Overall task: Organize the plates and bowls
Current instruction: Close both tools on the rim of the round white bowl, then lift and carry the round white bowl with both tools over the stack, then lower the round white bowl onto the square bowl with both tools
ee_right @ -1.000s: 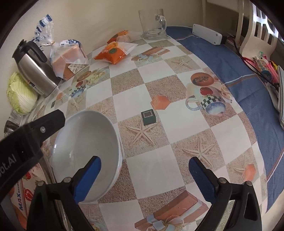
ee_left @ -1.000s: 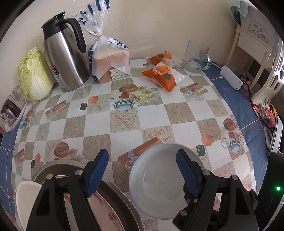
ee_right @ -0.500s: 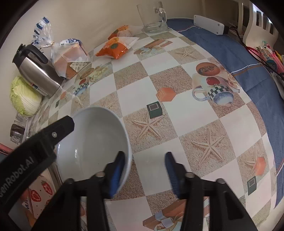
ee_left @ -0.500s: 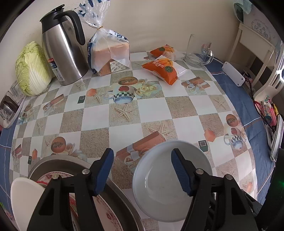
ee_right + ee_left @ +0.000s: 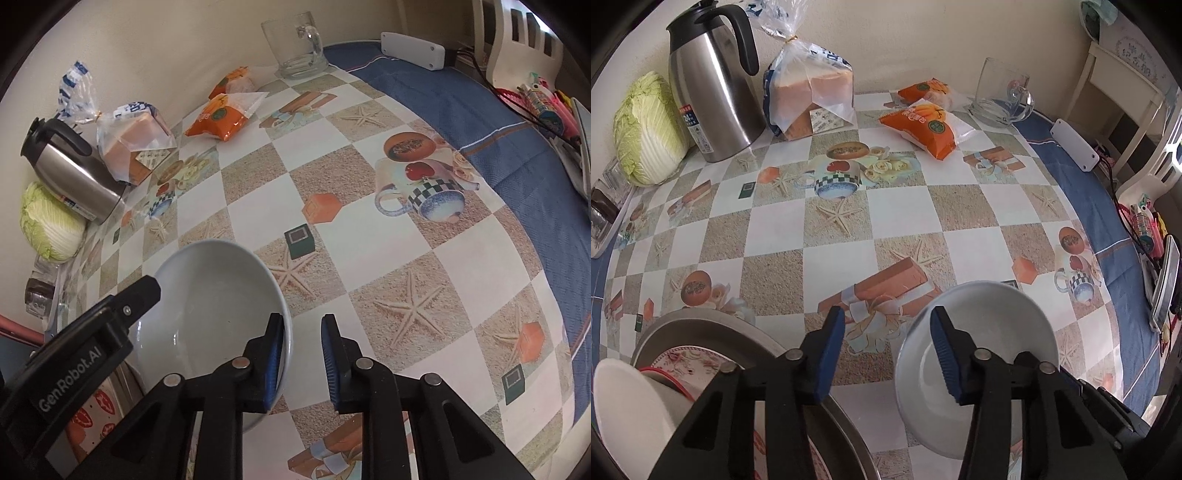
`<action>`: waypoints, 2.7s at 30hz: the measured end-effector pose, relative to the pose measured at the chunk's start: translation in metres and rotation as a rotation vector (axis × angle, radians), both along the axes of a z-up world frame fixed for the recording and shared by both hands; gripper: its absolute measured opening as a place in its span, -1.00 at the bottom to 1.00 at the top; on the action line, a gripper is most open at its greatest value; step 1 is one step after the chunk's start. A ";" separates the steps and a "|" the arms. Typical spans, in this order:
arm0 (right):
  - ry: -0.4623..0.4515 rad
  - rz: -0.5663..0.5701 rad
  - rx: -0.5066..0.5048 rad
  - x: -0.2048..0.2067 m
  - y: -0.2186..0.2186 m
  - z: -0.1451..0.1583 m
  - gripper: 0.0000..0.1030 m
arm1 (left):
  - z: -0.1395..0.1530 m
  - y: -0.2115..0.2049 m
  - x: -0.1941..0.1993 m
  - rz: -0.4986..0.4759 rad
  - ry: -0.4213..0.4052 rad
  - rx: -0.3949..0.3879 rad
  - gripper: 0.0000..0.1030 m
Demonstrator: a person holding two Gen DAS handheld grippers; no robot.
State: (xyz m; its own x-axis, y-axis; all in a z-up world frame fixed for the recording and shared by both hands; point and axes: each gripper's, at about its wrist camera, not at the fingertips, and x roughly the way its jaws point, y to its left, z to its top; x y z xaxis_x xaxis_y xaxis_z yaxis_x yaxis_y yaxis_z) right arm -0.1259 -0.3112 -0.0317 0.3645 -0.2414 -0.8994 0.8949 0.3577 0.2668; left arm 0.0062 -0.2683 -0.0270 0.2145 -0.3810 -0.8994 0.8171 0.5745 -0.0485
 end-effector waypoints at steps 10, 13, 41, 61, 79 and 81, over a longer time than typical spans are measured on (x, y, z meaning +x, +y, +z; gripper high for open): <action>-0.036 -0.010 0.014 -0.006 -0.002 0.001 -0.84 | -0.023 -0.008 -0.013 -0.058 0.080 0.010 -0.68; -0.034 -0.004 0.012 -0.005 -0.001 0.003 -0.84 | -0.019 -0.006 -0.013 -0.060 0.082 0.000 -0.71; -0.285 0.272 -0.136 0.067 0.110 0.141 -0.80 | 0.128 0.163 0.052 0.207 -0.042 -0.297 -0.72; -0.153 0.398 -0.073 0.103 0.145 0.103 -0.76 | 0.082 0.199 0.073 0.269 0.063 -0.200 -0.72; -0.167 0.418 -0.116 0.105 0.144 0.105 -0.70 | 0.086 0.210 0.082 0.313 0.073 -0.212 -0.70; -0.171 0.420 -0.128 0.103 0.144 0.108 -0.32 | 0.087 0.213 0.082 0.322 0.072 -0.213 -0.37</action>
State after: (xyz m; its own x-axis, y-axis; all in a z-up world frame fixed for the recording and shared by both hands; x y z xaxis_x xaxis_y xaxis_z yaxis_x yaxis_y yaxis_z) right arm -0.0234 -0.1671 0.0764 0.5945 -0.1467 -0.7906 0.6128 0.7193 0.3274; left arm 0.0887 -0.0553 0.0603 0.2929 -0.4844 -0.8244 0.5865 0.7719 -0.2452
